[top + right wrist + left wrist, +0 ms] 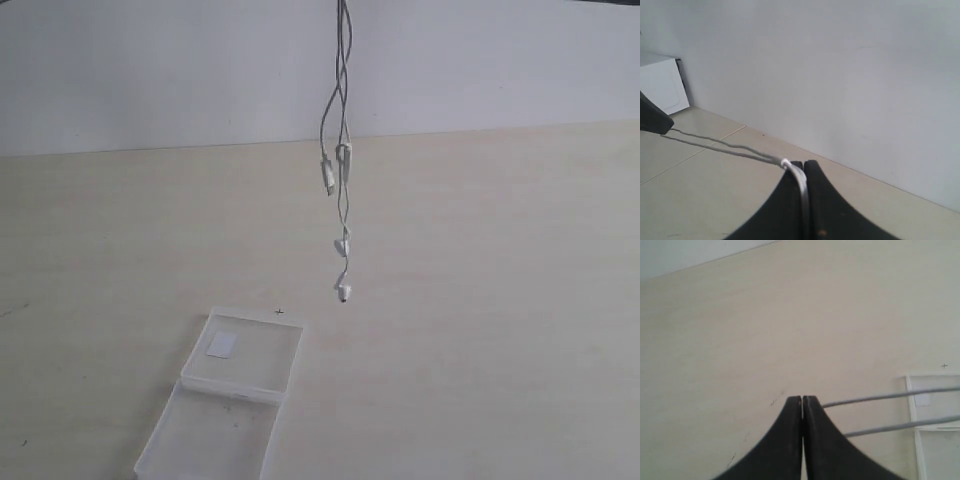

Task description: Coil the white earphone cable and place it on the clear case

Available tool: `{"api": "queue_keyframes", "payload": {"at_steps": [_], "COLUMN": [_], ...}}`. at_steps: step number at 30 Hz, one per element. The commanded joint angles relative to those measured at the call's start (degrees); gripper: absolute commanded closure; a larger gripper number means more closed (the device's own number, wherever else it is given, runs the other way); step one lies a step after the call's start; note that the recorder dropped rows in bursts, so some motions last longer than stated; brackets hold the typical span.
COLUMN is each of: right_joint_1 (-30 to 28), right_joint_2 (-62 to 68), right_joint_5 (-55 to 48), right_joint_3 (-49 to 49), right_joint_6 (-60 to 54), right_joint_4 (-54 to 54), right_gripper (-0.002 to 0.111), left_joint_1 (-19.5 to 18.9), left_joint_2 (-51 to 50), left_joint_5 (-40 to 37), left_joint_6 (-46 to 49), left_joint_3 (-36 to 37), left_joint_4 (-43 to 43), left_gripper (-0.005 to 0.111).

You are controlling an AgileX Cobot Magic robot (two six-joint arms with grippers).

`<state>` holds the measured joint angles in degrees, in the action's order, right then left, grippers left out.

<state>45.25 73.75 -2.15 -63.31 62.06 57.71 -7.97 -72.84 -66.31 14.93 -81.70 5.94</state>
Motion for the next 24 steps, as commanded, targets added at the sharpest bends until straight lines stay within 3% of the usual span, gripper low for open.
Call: {"api": "queue_keyframes", "payload": {"at_steps": [1,10,24], "right_joint_1": [0.1,0.1,0.1], "right_joint_2": [-0.4,-0.8,-0.8], "right_joint_5": [0.8,3.1,7.4], "right_joint_3": [-0.5,-0.7,-4.6], "right_joint_6": [-0.1,0.0,0.0], "right_joint_4": [-0.8,-2.5,-4.5], "right_gripper": [0.108,0.108,0.108], "left_joint_1": [-0.1,0.0,0.0], "left_joint_2": [0.6,0.6,0.6], "left_joint_5": [0.4,0.9,3.3], "left_joint_6": [-0.6,-0.7,7.7], "left_joint_3": [2.3,7.5,13.8], "left_joint_4": [-1.0,0.2,19.0], "left_gripper": [0.107,0.107,0.107]}}
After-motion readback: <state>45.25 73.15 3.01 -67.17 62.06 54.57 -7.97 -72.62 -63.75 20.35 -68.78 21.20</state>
